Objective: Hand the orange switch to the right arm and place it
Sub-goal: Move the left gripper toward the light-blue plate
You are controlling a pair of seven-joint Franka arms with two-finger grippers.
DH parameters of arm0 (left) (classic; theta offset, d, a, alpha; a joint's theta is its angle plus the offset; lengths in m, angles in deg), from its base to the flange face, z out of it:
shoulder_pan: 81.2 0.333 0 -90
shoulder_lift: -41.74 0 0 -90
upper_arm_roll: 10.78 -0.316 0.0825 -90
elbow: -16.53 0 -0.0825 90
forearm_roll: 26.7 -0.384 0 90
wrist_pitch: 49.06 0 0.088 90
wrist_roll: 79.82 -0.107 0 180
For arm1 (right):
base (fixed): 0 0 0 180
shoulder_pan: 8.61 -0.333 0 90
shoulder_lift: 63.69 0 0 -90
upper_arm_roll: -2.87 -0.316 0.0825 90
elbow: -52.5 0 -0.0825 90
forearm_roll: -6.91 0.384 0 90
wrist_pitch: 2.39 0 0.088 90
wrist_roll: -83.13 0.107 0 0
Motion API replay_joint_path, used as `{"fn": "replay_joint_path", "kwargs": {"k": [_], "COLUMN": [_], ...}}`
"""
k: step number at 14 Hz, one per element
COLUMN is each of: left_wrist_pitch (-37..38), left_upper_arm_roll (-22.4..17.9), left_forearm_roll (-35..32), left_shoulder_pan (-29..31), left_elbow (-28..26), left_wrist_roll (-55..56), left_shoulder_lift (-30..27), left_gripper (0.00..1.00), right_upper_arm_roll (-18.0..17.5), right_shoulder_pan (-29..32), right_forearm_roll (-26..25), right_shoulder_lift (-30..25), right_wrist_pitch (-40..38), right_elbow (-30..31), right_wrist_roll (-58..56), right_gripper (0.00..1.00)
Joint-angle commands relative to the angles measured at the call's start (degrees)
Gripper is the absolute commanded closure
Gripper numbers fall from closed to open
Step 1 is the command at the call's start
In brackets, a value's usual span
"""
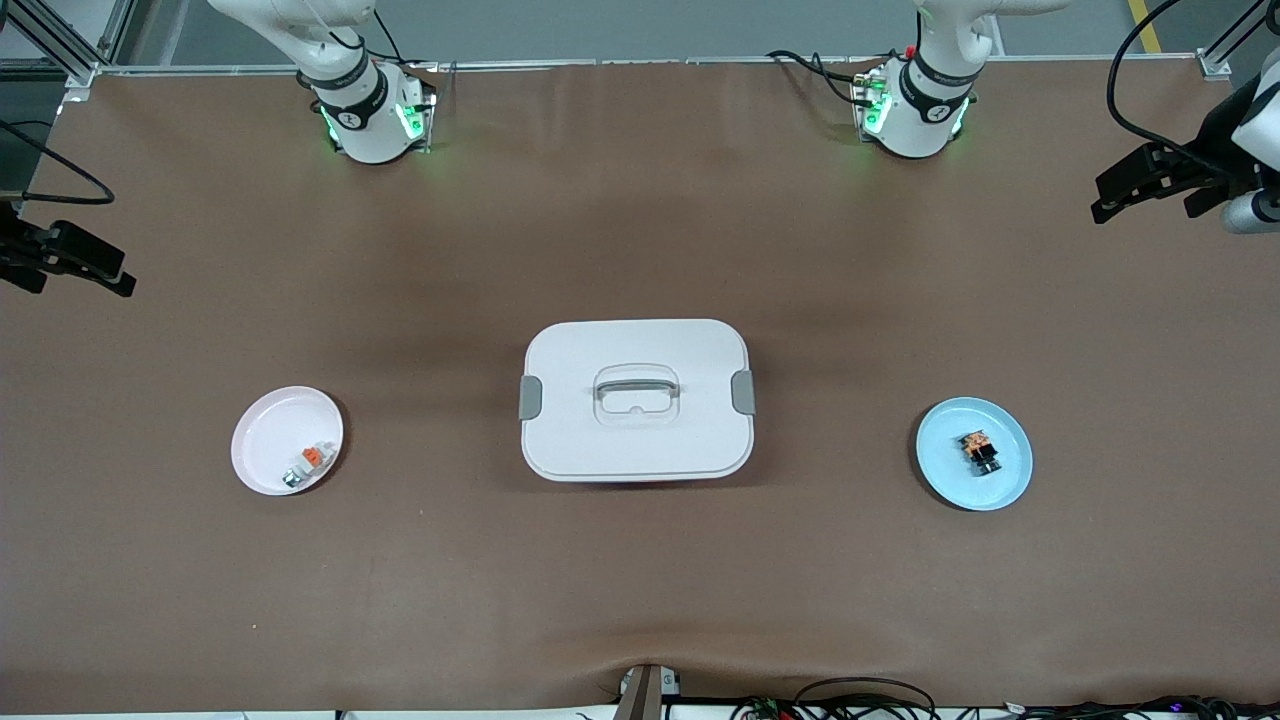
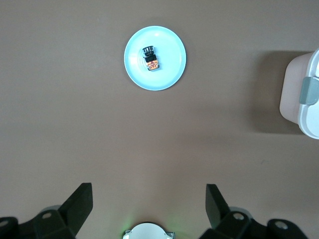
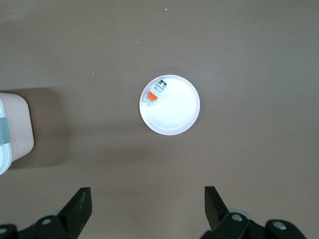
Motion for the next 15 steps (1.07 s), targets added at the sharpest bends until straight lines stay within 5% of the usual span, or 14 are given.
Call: {"fn": "replay_joint_path", "kwargs": {"k": [1, 8, 15], "left_wrist_pitch": [0.6, -4.2, -22.2], "left_upper_arm_roll": [-1.2, -1.2, -1.2], "left_forearm_roll": [1.0, 0.2, 0.3], "left_shoulder_pan": [0.0, 1.2, 4.2], "left_elbow": [0.9, -0.3, -9.9], "left_wrist_roll": [-0.8, -14.3, -35.9], "left_shoulder_lift": [1.3, 6.1, 11.9], "left_gripper": [0.00, 0.00, 0.00], "right_upper_arm_roll": [-0.1, -0.2, -0.2], "right_shoulder_pan": [0.1, -0.2, -0.1], "right_forearm_roll": [-0.6, -1.0, -1.0], "right_shoulder_lift": [-1.2, -1.0, -0.9], "right_wrist_pitch": [0.1, 0.0, 0.1], "right_elbow": [-0.1, -0.6, -0.6], "right_wrist_roll": [-0.9, -0.8, -0.9], "right_gripper": [0.00, 0.00, 0.00]}}
